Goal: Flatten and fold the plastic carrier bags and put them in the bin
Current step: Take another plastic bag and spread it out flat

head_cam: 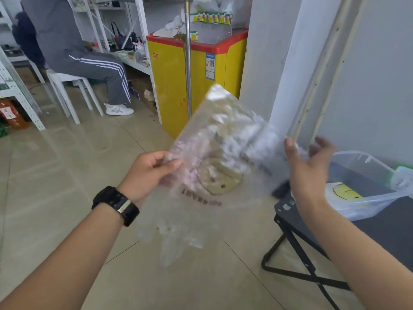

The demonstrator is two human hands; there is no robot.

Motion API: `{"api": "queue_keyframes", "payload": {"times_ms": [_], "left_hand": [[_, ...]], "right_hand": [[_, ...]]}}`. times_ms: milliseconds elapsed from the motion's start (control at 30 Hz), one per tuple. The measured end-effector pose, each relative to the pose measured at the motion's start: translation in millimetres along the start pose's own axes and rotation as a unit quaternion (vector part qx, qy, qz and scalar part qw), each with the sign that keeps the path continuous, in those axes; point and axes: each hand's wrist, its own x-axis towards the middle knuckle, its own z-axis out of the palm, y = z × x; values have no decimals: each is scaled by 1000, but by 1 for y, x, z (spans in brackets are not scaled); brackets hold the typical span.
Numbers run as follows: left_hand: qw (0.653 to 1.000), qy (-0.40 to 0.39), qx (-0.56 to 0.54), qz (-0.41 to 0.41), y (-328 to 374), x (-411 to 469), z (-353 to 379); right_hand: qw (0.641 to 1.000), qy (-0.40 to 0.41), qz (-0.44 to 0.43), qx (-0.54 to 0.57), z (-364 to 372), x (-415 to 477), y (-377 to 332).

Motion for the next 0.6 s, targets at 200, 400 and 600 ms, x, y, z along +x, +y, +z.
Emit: {"api": "queue_keyframes", "payload": {"times_ms": [200,400,600], "left_hand": [[953,-8,-227,-202,-14,3,-25],[963,80,-142,-213,-19,5,-32],[974,34,-94,-202,-9,-4,-39]], "right_hand": [[879,-371,286,89,38,-44,45],[925,-310,187,117,44,-37,36],[932,-332,126,74,36,-19,25]]}}
